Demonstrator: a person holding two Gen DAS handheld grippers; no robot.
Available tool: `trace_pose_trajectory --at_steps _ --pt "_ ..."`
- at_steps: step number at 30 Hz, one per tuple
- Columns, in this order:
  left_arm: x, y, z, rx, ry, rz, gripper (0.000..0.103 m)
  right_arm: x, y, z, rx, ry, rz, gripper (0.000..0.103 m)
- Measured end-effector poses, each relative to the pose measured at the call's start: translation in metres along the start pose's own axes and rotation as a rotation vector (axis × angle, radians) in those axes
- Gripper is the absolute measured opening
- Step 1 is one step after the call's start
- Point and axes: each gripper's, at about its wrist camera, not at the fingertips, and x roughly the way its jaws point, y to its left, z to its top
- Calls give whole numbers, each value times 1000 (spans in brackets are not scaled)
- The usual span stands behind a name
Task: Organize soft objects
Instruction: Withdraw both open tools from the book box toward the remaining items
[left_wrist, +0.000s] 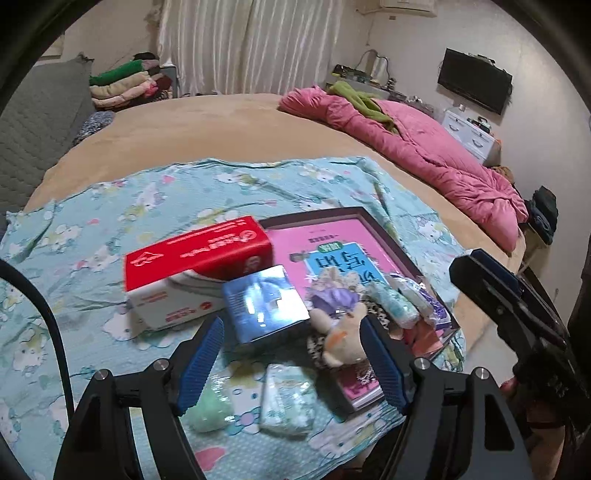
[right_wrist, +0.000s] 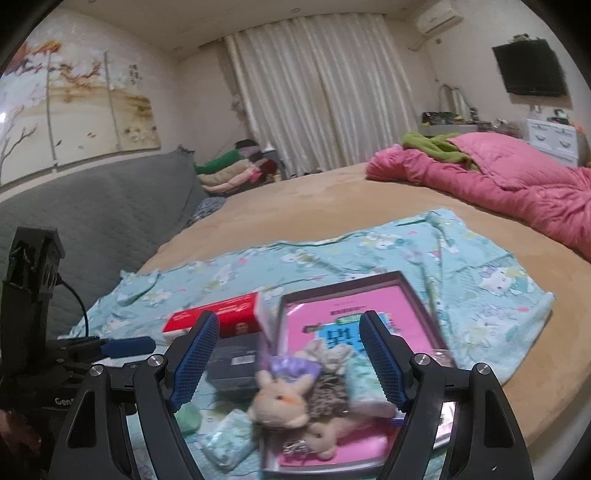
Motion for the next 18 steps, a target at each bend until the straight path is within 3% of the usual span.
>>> trace_pose_trajectory --at_steps 18 --pt "-34 64 -22 -90 -16 58 76 12 57 -11 -97 87 65 79"
